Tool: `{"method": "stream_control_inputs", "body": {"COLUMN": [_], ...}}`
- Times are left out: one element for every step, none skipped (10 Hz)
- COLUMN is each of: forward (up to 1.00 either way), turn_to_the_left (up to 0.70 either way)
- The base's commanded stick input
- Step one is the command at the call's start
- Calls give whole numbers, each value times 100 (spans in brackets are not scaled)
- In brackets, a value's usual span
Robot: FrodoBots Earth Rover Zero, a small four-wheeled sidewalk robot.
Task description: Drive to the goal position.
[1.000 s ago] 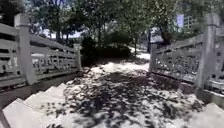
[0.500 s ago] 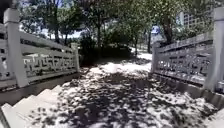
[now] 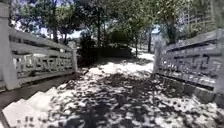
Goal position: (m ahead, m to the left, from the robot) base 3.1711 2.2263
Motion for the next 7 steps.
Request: {"method": "stream_control_inputs", "body": {"forward": [45,45,45,45,45,45,45], "turn_to_the_left": [-18,-19,-9,-5,-1,0,0]}}
